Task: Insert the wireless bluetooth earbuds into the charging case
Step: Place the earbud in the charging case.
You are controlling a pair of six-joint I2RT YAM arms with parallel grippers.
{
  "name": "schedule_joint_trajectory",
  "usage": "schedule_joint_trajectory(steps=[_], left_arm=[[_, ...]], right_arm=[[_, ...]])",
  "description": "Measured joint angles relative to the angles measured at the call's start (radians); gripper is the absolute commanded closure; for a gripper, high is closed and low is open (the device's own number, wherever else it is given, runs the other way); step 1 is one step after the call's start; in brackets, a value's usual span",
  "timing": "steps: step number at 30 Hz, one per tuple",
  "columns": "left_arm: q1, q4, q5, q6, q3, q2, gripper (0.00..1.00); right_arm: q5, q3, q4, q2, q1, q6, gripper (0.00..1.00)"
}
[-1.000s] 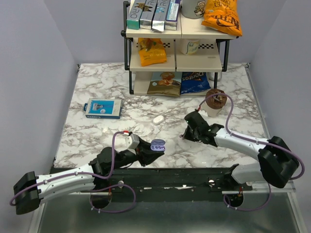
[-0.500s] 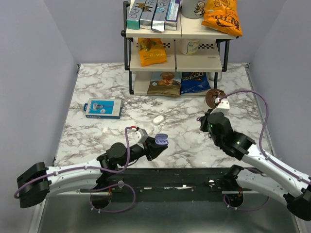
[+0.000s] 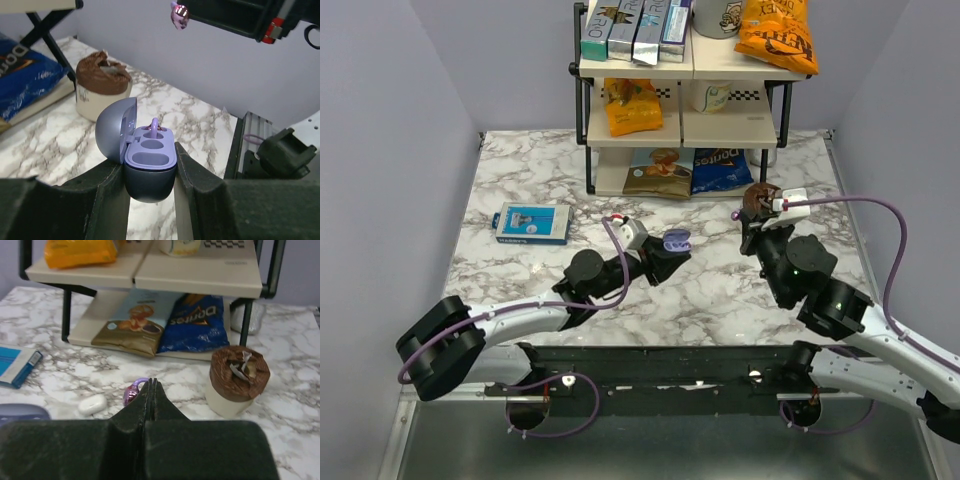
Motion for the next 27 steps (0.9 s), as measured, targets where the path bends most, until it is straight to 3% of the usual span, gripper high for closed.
schedule_joint_trajectory(steps=[17,27], left_arm=[[0.037,0.161,0.156,0.056,0.255,0.264,1.0],[0.055,0.18,0.176,0.064,0.305,0.312,1.0]], right_arm=[[-0.026,0.014,0.255,-0.014,0.211,-0.26,0.99],[-0.011,-0.003,0.327,0.019,0.235,-0.318,0.99]])
